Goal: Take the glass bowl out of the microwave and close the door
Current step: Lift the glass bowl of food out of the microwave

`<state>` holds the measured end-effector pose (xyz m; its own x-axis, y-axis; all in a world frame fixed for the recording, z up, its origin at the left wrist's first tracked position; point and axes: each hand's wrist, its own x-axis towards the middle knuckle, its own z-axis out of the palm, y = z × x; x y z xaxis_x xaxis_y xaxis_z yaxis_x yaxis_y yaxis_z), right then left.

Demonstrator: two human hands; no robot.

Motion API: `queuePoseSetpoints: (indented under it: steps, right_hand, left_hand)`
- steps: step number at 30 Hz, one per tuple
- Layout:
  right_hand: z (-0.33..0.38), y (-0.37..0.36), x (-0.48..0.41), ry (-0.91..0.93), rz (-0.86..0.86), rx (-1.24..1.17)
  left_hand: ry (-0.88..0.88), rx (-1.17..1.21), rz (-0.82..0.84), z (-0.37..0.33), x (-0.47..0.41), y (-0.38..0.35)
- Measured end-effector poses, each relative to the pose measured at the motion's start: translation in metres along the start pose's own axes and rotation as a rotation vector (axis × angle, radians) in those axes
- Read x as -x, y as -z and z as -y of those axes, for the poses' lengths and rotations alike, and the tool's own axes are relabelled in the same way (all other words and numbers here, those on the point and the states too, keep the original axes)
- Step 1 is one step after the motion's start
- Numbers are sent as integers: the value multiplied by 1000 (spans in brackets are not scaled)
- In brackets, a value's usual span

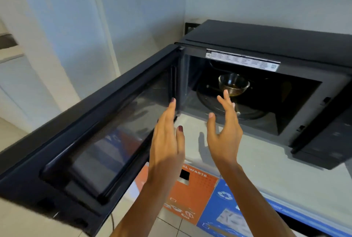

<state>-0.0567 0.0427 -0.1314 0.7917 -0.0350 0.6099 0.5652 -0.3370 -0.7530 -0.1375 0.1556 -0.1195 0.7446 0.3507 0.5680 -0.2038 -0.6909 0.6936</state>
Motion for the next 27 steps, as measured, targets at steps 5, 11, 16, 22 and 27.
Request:
queuePoseSetpoints:
  steps: [5,11,16,22,27]
  right_hand:
    - [-37,33,-9,-110,-92,88]
    - [-73,54,-39,-157,-118,131]
    - [-102,57,-69,-208,-83,174]
    - [-141,52,-106,-330,-8,199]
    - [-168,46,-135,-303,51,191]
  left_hand:
    - [1,90,95,11,-20,-52]
    - [35,258,242,31,-53,-107]
    - [129,421,280,37,-89,-147]
    - [151,489,326,44,-137,-190]
    - [113,439,430,61,-168,-218]
